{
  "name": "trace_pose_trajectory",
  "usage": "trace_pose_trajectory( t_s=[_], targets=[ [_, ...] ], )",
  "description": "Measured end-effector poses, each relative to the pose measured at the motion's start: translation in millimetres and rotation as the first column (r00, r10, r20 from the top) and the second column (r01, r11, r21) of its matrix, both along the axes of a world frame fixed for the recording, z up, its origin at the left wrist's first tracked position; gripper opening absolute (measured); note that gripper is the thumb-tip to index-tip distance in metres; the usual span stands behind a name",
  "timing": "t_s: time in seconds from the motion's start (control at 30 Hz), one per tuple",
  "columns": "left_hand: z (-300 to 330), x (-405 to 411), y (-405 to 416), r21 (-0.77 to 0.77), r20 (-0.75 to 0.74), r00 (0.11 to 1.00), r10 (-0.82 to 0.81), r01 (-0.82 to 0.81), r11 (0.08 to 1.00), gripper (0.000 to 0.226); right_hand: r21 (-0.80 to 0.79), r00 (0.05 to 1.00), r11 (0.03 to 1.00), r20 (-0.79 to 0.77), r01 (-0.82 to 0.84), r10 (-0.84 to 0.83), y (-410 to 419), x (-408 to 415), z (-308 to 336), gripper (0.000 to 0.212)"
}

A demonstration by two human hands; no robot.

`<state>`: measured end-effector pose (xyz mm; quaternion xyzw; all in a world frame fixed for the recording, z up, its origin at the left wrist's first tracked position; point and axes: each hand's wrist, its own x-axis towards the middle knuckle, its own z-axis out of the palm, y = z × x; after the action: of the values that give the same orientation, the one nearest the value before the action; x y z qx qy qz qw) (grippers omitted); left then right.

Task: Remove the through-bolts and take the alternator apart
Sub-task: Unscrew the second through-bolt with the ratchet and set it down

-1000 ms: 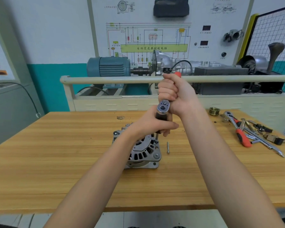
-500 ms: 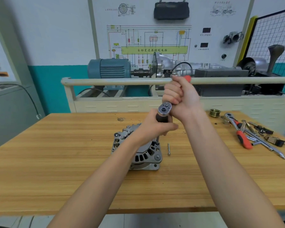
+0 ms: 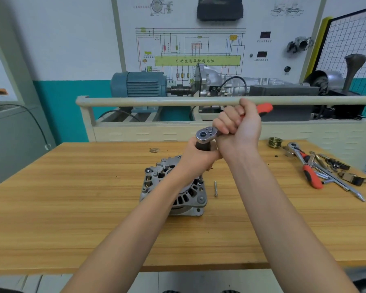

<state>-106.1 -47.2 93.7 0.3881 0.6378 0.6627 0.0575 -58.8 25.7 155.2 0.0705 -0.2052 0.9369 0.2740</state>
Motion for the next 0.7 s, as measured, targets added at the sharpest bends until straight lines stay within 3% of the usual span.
trace_pose_trajectory(
  t_s=[0.1,0.2,0.27,0.4,0.5,0.6,0.7],
  targets=[
    [9.9,-5.7,-16.9,-0.233,-0.083,0.975,-0.204,0.18,0.956,0.04,0.094,0.95,0.948,0.098,-0.305,0.296,9.5,-6.2,8.4,0.046],
    [13.9,-7.8,-17.1,-0.336,-0.118,0.977,-0.176,0.128,0.933,0.038,0.099,0.869,0.868,0.158,-0.487,0.47,11.8,-13.8,14.4,0.049],
    [10.3,-3.7,-9.4,-0.252,-0.089,0.995,-0.05,0.026,0.967,0.04,0.036,0.902,0.907,0.133,-0.419,0.411,7.1,-15.6,15.4,0.047],
    [-2.1,2.6,6.3,0.024,0.038,0.976,0.214,-0.215,0.976,0.026,-0.042,1.0,0.999,0.011,-0.003,0.003,-5.1,-8.5,2.2,0.043],
    [-3.7,7.0,8.0,0.068,0.014,0.974,0.226,-0.226,0.972,0.02,-0.049,0.997,0.998,-0.055,0.046,-0.049,-6.3,0.0,-3.8,0.042],
    [0.3,1.6,-1.4,-0.057,-0.039,0.995,0.094,-0.096,0.994,0.036,0.023,0.983,0.983,0.019,-0.184,0.183,4.4,-4.2,4.5,0.052],
    [7.4,-2.5,-12.1,-0.235,-0.102,0.988,-0.116,0.089,0.968,0.036,0.113,0.869,0.864,0.141,-0.49,0.474,10.1,-13.0,14.3,0.056]
  ],
)
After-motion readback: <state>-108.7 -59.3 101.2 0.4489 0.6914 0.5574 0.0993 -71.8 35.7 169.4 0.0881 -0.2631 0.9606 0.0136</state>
